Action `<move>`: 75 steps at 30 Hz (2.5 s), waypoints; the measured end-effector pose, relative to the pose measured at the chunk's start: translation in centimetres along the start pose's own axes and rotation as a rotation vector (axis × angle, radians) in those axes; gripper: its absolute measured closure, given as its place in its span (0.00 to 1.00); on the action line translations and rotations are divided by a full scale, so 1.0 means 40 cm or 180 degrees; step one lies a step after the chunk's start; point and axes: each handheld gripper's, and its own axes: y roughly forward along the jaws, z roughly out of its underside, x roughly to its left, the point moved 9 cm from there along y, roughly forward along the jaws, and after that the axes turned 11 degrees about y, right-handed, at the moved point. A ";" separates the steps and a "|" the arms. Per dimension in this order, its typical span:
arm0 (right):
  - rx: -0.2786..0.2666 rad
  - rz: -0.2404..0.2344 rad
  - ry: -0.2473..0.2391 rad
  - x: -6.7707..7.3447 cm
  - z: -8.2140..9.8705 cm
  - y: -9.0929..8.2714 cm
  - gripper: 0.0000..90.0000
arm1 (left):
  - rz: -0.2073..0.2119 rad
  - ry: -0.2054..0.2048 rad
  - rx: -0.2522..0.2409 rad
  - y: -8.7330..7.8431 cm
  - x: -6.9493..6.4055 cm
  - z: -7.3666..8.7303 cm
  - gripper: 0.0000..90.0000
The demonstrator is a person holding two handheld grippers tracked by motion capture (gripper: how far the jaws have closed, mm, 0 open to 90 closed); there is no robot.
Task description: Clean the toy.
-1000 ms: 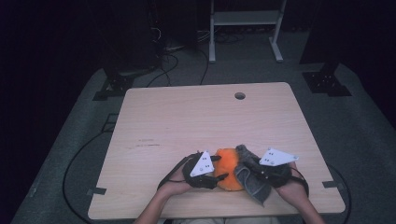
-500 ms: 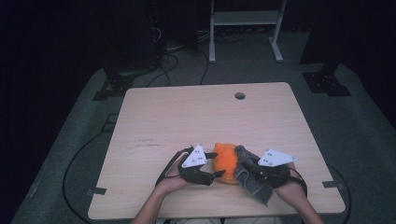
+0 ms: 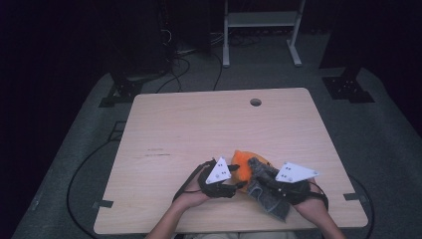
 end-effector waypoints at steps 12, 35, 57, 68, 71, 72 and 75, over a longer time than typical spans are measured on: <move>-0.0042 0.0006 0.0067 -0.007 0.002 -0.024 0.82 | -0.0057 -0.0070 -0.0015 0.002 0.010 0.003 0.50; 0.0062 0.0111 0.0293 -0.077 0.032 -0.020 0.82 | -0.0075 -0.0205 -0.0010 0.005 0.023 0.016 0.50; 0.0149 -0.0321 0.0004 0.010 -0.006 -0.015 0.82 | 0.0026 0.0140 0.0019 0.017 -0.025 -0.004 0.46; 0.0225 -0.0153 0.0255 -0.062 0.033 -0.024 0.82 | -0.0050 -0.0145 -0.0096 0.017 -0.004 -0.002 0.33; 0.0258 -0.0140 0.0201 -0.061 0.029 -0.027 0.82 | -0.0080 -0.0049 -0.0084 0.019 -0.013 -0.008 0.38; 0.0263 -0.0134 0.0170 -0.061 0.023 -0.032 0.82 | -0.0074 -0.0017 -0.0086 0.018 -0.015 -0.010 0.40; 0.0142 -0.0195 0.0024 -0.036 -0.021 -0.053 0.82 | -0.0045 0.0046 -0.0089 0.019 -0.022 -0.013 0.42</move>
